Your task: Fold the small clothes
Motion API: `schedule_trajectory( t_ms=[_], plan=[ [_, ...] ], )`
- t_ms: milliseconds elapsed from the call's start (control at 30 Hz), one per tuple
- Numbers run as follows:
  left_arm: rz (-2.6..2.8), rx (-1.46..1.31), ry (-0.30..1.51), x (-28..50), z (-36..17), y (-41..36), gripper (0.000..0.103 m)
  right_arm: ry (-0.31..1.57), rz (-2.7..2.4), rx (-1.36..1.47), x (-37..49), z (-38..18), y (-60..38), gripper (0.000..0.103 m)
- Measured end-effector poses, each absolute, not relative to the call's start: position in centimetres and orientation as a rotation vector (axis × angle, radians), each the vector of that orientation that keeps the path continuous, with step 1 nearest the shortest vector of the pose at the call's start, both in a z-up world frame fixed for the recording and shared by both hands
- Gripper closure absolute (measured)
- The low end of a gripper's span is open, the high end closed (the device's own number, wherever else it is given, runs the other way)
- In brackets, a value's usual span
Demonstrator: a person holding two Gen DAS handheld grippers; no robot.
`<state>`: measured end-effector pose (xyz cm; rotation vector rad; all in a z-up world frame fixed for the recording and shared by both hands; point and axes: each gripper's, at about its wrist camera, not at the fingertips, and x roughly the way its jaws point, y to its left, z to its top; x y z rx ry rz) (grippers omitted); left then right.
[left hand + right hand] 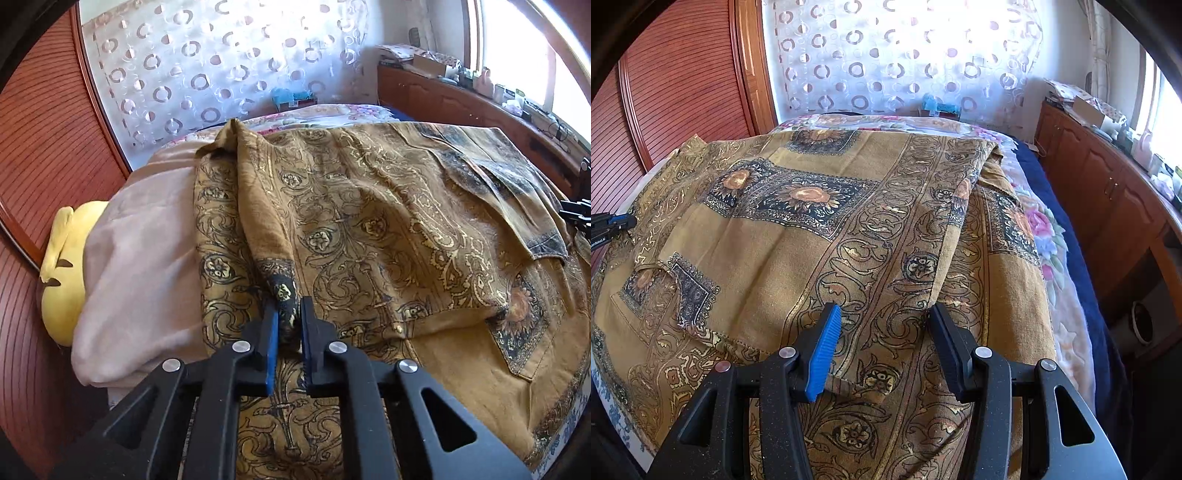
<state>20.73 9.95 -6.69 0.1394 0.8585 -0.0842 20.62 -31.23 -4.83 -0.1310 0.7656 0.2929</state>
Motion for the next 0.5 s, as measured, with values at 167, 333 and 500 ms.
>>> schedule_trajectory(
  t_ms=[167,333,500],
  plan=[
    [-0.095,0.122,0.853,20.72,-6.81,10.01,0.091,0.765,0.292,-0.134,20.64,-4.86,-31.20,0.051],
    [-0.092,0.106,0.852,20.84,-6.90,9.65,0.091,0.770,0.283,-0.130,20.52,-4.71,-30.95,0.051],
    [-0.104,0.097,0.843,20.65,-6.85,9.48,0.096,0.780,0.296,-0.138,19.88,-4.52,-30.51,0.075]
  ],
)
